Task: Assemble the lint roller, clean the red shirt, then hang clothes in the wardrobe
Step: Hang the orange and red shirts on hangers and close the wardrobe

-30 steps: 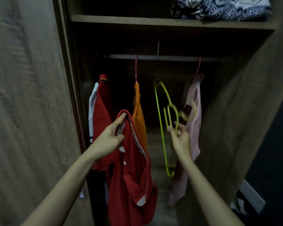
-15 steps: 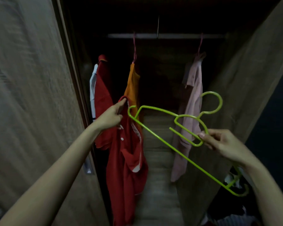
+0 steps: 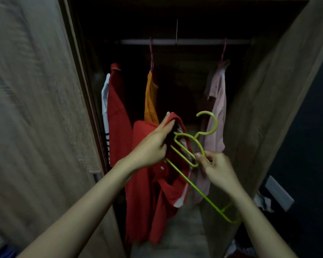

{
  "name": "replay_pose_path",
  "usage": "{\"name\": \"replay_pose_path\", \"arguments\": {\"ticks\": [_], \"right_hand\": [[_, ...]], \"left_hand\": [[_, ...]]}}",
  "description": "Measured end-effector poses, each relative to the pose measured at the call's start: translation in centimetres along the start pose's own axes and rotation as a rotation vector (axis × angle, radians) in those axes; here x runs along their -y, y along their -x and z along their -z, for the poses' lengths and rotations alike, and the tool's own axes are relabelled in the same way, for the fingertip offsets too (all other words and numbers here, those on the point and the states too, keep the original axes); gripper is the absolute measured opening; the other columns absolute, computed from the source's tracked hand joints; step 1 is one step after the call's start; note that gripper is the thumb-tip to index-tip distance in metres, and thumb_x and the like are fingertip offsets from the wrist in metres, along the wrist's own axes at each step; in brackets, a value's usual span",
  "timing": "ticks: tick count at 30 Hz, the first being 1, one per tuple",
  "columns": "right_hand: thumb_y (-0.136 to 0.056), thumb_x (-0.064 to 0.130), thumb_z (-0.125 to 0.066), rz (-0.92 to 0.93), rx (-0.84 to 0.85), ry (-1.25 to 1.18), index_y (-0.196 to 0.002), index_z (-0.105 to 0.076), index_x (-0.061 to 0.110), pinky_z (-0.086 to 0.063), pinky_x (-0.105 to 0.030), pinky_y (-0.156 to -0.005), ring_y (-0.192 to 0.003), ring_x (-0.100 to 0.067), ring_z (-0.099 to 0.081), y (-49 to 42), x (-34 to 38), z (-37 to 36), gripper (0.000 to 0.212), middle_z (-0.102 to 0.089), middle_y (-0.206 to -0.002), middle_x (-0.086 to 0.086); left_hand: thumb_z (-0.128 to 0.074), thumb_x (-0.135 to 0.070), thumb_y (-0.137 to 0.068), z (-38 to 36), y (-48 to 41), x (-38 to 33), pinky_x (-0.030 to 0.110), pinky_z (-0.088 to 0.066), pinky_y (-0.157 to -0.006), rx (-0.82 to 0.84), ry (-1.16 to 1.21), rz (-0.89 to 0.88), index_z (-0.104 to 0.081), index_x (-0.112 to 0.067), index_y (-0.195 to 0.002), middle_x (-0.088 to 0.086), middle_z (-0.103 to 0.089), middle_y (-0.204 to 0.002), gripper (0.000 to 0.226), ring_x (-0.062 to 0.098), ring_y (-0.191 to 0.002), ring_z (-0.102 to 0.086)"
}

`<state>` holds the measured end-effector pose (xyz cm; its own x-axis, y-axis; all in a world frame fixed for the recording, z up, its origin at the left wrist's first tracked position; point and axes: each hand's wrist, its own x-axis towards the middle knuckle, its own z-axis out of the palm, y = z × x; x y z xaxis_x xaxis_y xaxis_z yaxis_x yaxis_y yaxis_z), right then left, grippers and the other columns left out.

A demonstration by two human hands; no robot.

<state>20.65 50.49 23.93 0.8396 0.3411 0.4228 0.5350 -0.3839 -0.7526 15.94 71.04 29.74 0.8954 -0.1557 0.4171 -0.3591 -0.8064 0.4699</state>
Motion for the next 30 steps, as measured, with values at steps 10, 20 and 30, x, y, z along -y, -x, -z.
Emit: {"name": "replay_pose_path", "arguments": {"ticks": [10, 20, 30], "right_hand": [[-0.093, 0.045, -0.05, 0.103, -0.103, -0.073, -0.074, -0.065, 0.024, -0.04, -0.038, -0.053, -0.057, -0.029, -0.054, 0.1, -1.3, 2.3, 0.032, -0.057, -0.059, -0.013], [-0.094, 0.034, -0.054, 0.263, -0.133, 0.035, -0.073, -0.057, 0.011, -0.035, -0.038, -0.053, -0.054, -0.009, -0.041, -4.2, 0.6, 3.3, 0.032, -0.044, -0.055, -0.007], [-0.08, 0.012, -0.051, 0.889, -0.288, 0.59, -0.115, -0.055, 0.018, -0.043, -0.037, -0.08, -0.103, -0.022, -0.053, -0.2, -2.8, -1.4, 0.036, -0.064, -0.115, -0.006]], "left_hand": [[-0.041, -0.029, -0.092, 4.1, 0.0, 0.7, 0.033, -0.041, -0.104, -0.17, -0.391, -0.359, -0.057, -0.025, -0.131, -0.005, -0.055, -0.137, 0.043, 0.014, -0.127, -0.049], [-0.021, -0.052, -0.099, 3.0, -5.3, 1.4, 0.029, -0.022, -0.067, -0.301, -0.558, -0.361, -0.051, -0.021, -0.092, -0.001, -0.057, -0.08, 0.044, 0.021, -0.076, -0.054], [-0.027, -0.047, -0.097, 6.3, -5.3, 1.8, 0.035, -0.028, -0.071, -0.454, -0.496, -0.217, -0.055, -0.012, -0.093, 0.007, -0.059, -0.086, 0.046, 0.028, -0.083, -0.054]]}}
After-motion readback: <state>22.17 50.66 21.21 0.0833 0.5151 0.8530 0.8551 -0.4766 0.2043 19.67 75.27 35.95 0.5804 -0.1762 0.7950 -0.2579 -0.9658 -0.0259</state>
